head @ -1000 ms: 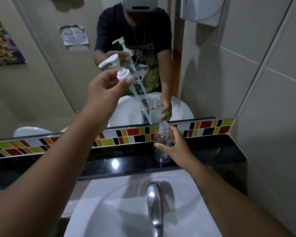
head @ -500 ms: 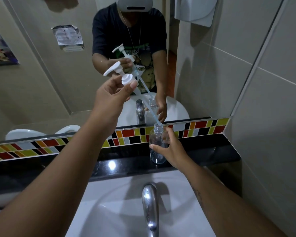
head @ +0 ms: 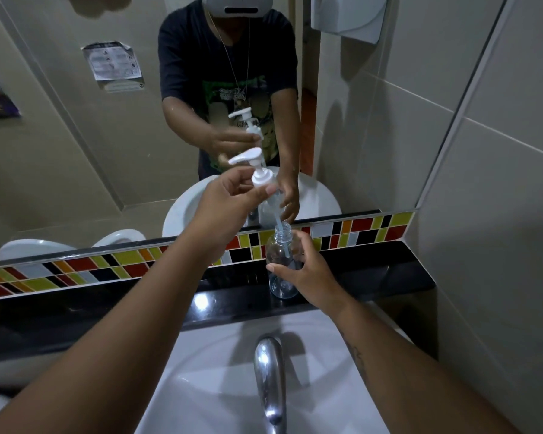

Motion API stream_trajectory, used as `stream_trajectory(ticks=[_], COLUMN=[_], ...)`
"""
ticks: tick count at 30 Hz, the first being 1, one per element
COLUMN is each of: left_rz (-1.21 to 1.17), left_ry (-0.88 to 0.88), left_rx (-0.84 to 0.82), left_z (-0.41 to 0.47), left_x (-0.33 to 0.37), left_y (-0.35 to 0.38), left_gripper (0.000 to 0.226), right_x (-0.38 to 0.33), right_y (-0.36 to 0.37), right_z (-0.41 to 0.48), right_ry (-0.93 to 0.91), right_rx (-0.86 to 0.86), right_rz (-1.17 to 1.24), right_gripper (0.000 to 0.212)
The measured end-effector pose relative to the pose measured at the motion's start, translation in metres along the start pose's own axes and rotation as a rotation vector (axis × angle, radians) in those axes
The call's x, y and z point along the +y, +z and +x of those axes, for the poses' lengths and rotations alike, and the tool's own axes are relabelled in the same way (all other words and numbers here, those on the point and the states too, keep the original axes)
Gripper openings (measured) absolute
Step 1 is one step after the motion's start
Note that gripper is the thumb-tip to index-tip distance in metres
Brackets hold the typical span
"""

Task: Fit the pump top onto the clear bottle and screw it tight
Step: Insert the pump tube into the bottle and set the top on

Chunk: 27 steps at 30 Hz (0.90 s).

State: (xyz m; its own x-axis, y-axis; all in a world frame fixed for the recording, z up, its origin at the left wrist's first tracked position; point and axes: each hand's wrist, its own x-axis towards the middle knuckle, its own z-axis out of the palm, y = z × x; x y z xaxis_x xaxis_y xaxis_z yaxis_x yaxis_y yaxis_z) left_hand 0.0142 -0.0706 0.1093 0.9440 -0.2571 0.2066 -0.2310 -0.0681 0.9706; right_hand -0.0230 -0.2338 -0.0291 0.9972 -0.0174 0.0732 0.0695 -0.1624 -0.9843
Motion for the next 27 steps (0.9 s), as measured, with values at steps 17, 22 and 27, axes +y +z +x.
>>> stream_trajectory(ticks=[17,22,27], left_rz=[0.038,0.025,-0.005], left_ry=[-0.086,-0.079,-0.081], left_rx=[-0.183,-0.198,-0.185], left_z=[0.001,0.003,-0.001], left_x=[-0.064,-0.07,-0.077], left_y=[0.018,0.017,0.017], left_gripper=[0.022,0.022,0.026], right_x=[0.006,0.006,0.004], right_y=[0.005,0.006,0.004], right_z=[0.008,0.008,0.006], right_ry=[0.048,0.059,0.064], right_rx=[0.074,0.067,0.034], right_rz=[-0.064,-0.041,-0.007], right_gripper=[0.07,0.067,0.068])
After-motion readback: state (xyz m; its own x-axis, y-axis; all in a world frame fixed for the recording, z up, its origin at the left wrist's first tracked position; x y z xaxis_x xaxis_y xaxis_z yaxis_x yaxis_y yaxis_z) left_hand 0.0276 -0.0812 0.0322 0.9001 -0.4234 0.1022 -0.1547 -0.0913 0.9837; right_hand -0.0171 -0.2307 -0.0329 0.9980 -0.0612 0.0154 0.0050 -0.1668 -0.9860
